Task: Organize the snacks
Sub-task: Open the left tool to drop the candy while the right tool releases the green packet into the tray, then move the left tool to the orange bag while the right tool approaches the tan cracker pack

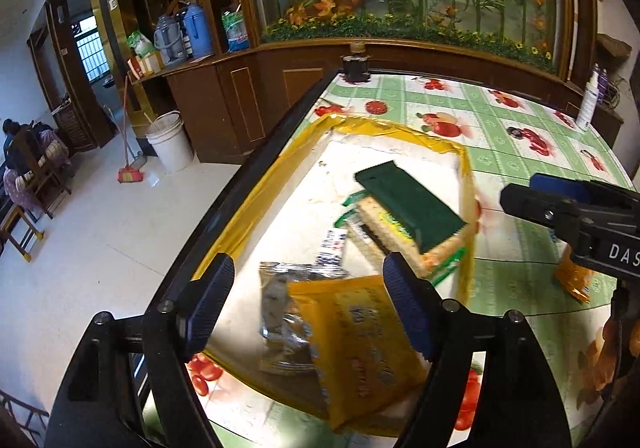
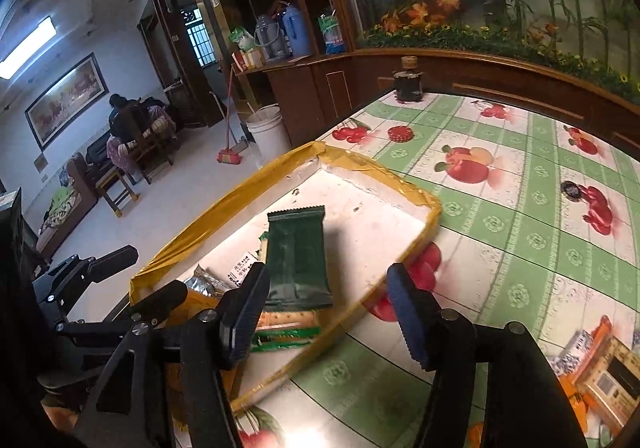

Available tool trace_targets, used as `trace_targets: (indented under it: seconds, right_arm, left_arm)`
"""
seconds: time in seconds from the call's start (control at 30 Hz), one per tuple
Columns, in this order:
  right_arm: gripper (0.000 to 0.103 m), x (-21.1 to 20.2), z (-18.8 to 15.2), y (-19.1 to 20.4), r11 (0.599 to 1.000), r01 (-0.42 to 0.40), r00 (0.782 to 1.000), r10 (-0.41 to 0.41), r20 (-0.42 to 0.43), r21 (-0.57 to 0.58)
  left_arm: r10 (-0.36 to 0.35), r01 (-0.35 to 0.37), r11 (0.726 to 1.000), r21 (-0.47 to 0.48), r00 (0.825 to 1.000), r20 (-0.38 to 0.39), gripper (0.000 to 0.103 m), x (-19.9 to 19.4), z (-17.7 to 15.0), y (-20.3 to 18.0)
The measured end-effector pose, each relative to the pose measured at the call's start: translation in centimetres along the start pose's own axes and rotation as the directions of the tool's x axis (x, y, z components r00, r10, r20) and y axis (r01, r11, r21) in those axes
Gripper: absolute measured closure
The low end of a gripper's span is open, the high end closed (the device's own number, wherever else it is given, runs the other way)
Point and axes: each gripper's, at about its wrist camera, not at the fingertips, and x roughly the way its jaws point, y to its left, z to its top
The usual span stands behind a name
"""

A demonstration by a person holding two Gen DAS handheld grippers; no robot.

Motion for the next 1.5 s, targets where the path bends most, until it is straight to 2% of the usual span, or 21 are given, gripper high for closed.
trace_targets:
  seconds: [0.27,0.4,0.53,0.67,0.77,0.87,0.93,1.03,1.1,1.2,1.27,1.37,1.43,1.5]
  right_arm:
    - [0.035,-6.1,-4.5,-5.5,0.989,0.098,0.995,-0.101,0.023,0.108]
    - [0.035,-8.8,-7.1,-8.5,0.975,0.144,0.989,-0.149,0.018,0.166]
    - [0.035,-11.0,-9.5,-10.8,0.962,0.185,0.982,-0.190,0.008,0.202]
    - [0.034,-12.9,-11.2,-12.8,0.947,0.220,0.974,-0.227,0.002,0.234]
    - [0.032,-14.0,-12.2,-14.1,0.938,0.249,0.967,-0.256,-0.004,0.243]
    - [0.031,-15.1,-13.0,-15.5,0.927,0.279,0.958,-0.287,-0.004,0.251]
    - [0.031,-16.0,-13.4,-16.6,0.918,0.292,0.953,-0.303,-0.003,0.269]
    - [0.030,-16.9,-13.2,-17.9,0.925,0.251,0.962,-0.270,0.029,0.286]
    - [0.025,-16.8,-12.0,-18.0,0.946,0.216,0.971,-0.235,0.051,0.241]
    - [0.019,-15.9,-9.7,-16.7,0.981,0.180,0.981,-0.184,0.064,0.073]
    - [0.018,-14.3,-8.0,-15.5,0.979,0.192,0.981,-0.189,0.037,-0.070]
    - [0.018,-11.6,-6.5,-14.9,0.965,0.183,0.981,-0.190,-0.023,-0.190]
    - [0.018,-10.0,-6.1,-15.2,0.962,0.164,0.980,-0.184,-0.072,-0.220]
    - [0.018,-8.6,-6.1,-15.7,0.959,0.156,0.976,-0.186,-0.109,-0.237]
  left_arm:
    - [-0.090,0.091,0.994,0.058,0.996,-0.016,0.025,-1.1,-0.3,-4.3]
    - [-0.163,0.167,0.979,0.115,0.986,-0.044,0.025,-1.4,-0.6,-7.9]
    - [-0.249,0.263,0.947,0.185,0.964,-0.095,0.025,-1.0,-1.0,-12.2]
    - [-0.331,0.361,0.896,0.258,0.931,-0.154,0.025,-0.6,-1.4,-17.0]
    - [-0.343,0.383,0.869,0.315,0.923,-0.176,0.025,-0.1,-1.5,-20.1]
    - [-0.341,0.388,0.855,0.342,0.920,-0.192,0.025,0.8,-1.3,-22.1]
    - [-0.356,0.413,0.841,0.350,0.909,-0.218,0.025,1.4,-1.1,-23.0]
    - [-0.369,0.436,0.823,0.363,0.897,-0.242,0.025,2.1,-0.9,-23.9]
    - [-0.370,0.444,0.809,0.385,0.894,-0.255,0.025,2.4,-0.9,-24.6]
    - [-0.359,0.449,0.791,0.415,0.890,-0.280,0.024,3.1,-1.0,-25.4]
    - [-0.379,0.469,0.786,0.403,0.880,-0.286,0.024,3.4,-0.8,-25.4]
    - [-0.413,0.505,0.787,0.354,0.858,-0.306,0.024,4.2,-0.4,-25.1]
    - [-0.412,0.498,0.790,0.358,0.863,-0.292,0.024,4.4,-0.3,-25.1]
    - [-0.419,0.503,0.783,0.365,0.861,-0.288,0.026,4.4,-0.3,-25.1]
